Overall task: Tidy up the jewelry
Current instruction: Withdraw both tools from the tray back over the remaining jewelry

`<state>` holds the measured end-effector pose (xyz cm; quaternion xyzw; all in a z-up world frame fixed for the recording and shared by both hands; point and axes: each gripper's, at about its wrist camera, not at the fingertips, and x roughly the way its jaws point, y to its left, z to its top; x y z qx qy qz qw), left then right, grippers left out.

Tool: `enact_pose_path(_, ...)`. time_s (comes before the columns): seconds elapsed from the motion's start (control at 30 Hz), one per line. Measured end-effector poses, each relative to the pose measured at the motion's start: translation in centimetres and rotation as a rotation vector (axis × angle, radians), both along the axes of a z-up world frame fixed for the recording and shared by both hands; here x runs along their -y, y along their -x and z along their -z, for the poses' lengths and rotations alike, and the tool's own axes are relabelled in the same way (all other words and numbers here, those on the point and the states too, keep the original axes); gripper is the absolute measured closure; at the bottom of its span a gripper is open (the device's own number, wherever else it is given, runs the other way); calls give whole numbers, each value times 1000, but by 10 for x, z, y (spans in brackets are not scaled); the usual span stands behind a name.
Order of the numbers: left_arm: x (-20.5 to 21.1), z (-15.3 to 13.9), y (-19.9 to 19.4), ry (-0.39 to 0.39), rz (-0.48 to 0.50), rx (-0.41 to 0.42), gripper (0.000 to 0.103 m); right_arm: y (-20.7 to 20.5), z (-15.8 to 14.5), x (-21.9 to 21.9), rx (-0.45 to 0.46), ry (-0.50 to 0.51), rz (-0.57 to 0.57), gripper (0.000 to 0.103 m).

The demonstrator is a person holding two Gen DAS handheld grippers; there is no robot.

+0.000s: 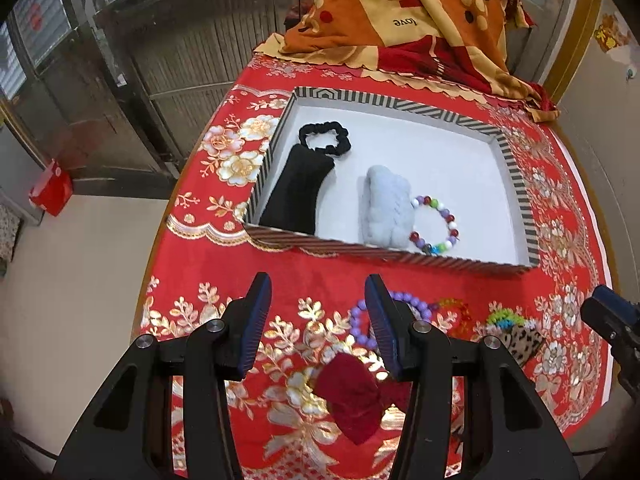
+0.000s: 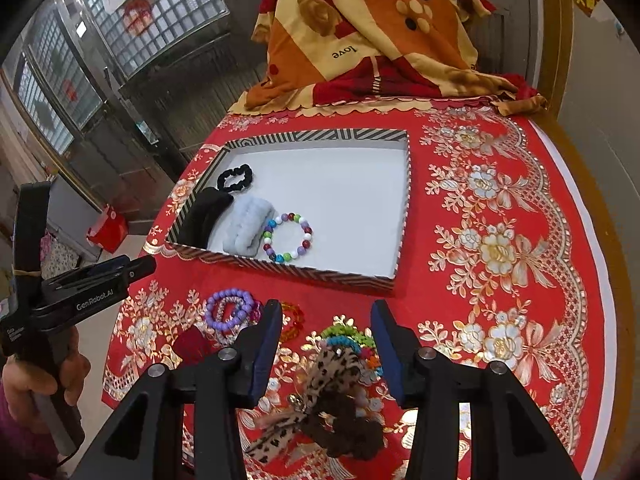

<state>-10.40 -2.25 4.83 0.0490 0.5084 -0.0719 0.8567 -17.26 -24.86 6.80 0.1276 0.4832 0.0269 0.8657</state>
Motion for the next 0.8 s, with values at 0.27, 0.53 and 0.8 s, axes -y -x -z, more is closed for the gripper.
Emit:
enact_pose_path(0.27, 3, 3, 13, 0, -17, -18, 55, 11, 4, 14, -10, -7, 12, 58)
enact_pose_path(0.53, 7, 5, 20, 0, -25, -25, 55, 16, 6, 22, -17, -2, 9, 57)
enact_pose_path(0.8, 9, 8, 22, 2, -32, -48, 55, 18, 13, 32, -38, 4, 13, 57)
